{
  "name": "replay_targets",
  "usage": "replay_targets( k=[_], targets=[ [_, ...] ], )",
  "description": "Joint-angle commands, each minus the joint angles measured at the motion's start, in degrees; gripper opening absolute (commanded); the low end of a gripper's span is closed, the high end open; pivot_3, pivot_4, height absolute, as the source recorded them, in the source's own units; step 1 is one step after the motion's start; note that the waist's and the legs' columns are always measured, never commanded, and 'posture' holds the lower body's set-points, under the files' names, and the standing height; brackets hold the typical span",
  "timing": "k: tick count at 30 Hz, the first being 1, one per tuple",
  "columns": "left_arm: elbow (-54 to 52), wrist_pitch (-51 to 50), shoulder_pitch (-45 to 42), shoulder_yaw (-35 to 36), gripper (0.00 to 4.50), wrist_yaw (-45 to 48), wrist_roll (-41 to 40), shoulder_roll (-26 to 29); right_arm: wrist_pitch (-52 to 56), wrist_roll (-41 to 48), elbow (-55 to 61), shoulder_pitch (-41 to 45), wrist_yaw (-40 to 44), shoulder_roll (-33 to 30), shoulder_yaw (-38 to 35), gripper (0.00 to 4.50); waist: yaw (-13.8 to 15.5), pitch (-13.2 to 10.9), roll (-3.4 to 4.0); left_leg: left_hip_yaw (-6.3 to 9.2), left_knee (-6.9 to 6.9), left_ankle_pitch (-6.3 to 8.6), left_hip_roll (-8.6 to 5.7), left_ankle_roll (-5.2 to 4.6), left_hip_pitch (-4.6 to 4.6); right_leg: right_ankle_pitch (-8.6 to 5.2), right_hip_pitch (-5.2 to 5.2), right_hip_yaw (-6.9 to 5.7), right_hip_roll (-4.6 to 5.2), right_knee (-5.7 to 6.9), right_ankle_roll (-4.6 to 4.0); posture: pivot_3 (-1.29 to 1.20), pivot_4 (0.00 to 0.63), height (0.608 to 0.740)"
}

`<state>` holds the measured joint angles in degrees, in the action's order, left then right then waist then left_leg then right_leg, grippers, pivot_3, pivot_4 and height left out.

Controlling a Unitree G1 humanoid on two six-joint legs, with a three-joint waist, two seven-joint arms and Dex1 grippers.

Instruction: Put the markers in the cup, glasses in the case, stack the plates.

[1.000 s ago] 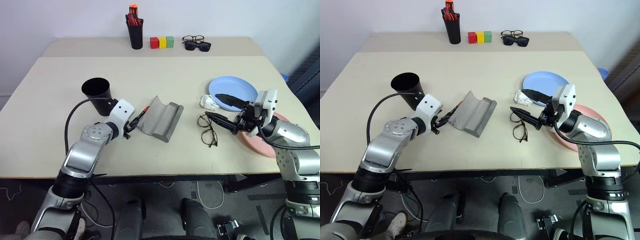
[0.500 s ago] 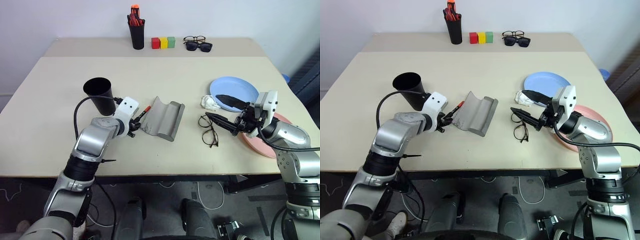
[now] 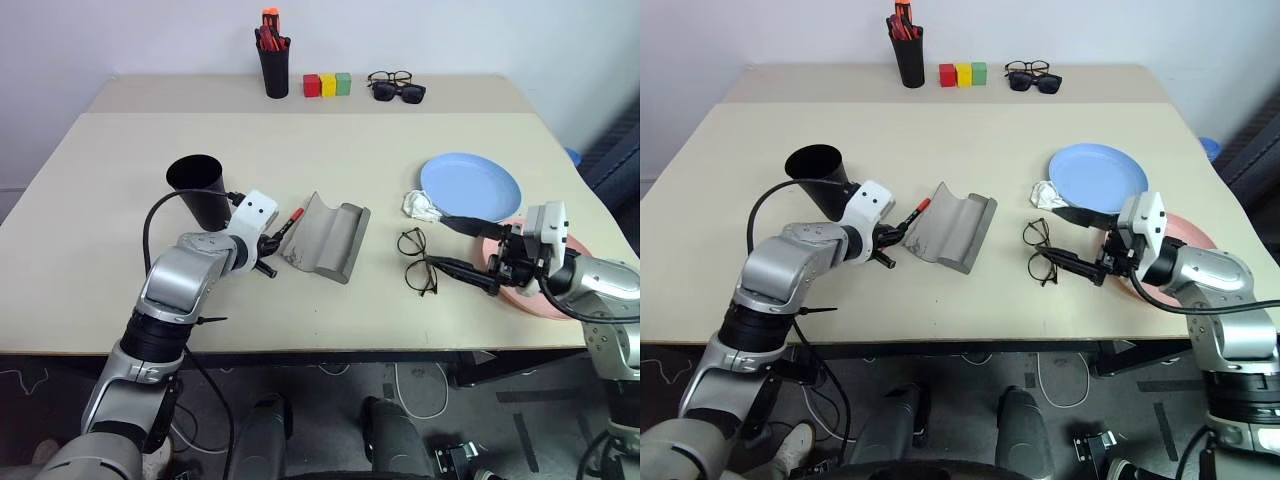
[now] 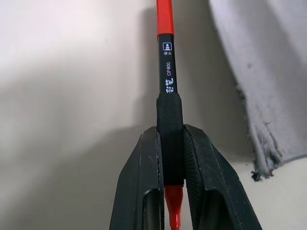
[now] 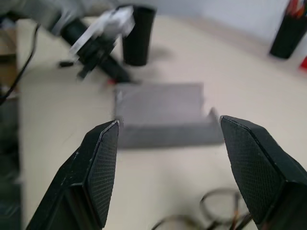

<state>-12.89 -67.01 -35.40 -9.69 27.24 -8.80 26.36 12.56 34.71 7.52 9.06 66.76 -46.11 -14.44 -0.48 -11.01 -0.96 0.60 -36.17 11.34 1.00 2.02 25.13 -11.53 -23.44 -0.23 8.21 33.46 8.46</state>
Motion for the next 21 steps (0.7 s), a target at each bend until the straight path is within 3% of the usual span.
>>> replay_targets(
  k=[1, 3, 7, 12, 21],
  targets=[
    [-6.25, 4.46, -0.08, 2.30, 0.00, 0.56, -0.55, 1.79, 0.77, 2.36, 1.68, -1.31, 2.58, -2.85, -4.37, 3.42, 0.00, -0.01, -0.01, 0.00, 0.00, 0.00, 0.00, 0.00, 0.00, 0.00, 0.00, 0.00, 0.00, 0.00, 0.00, 0.00, 0.150, 0.740],
    [-8.06, 9.53, -0.39, 3.92, 0.00, -0.48, 0.23, 2.35, 0.87, 2.37, 1.39, -1.15, 2.31, -2.77, -4.75, 3.42, -0.13, -0.01, -0.01, 0.00, 0.00, 0.00, 0.00, 0.00, 0.00, 0.00, -0.01, 0.00, 0.00, 0.00, -0.01, 0.00, 0.150, 0.740],
    [-8.68, 29.36, -0.37, 9.05, 0.00, -8.22, 5.03, 0.85, 0.69, 2.01, 1.06, 0.20, 1.33, -1.62, -4.10, 3.42, -0.18, -0.01, -0.02, 0.00, -0.03, 0.00, 0.01, 0.01, -0.04, 0.06, -0.01, 0.00, 0.00, 0.00, -0.09, 0.00, 0.150, 0.740],
    [3.84, 57.36, -0.34, 16.15, 0.00, -24.20, 12.79, -2.65, -0.22, 1.07, -0.41, 3.64, 0.39, 0.83, -1.75, 3.42, -0.05, 0.00, -0.01, 0.00, -0.06, -0.01, 0.01, 0.00, -0.07, 0.08, 0.05, 0.01, 0.00, 0.00, -0.09, 0.00, 0.150, 0.740],
    [13.01, 73.25, 5.44, 16.28, 0.00, -36.12, 21.39, -5.00, 1.33, 3.90, -1.40, 9.98, -0.87, 6.22, -0.04, 3.42, 1.14, 0.00, -0.01, -0.02, -0.06, -0.01, 0.00, 0.01, -0.04, 0.14, 0.05, 0.00, -0.01, -0.02, 0.01, 0.00, 0.150, 0.740]
  ],
)
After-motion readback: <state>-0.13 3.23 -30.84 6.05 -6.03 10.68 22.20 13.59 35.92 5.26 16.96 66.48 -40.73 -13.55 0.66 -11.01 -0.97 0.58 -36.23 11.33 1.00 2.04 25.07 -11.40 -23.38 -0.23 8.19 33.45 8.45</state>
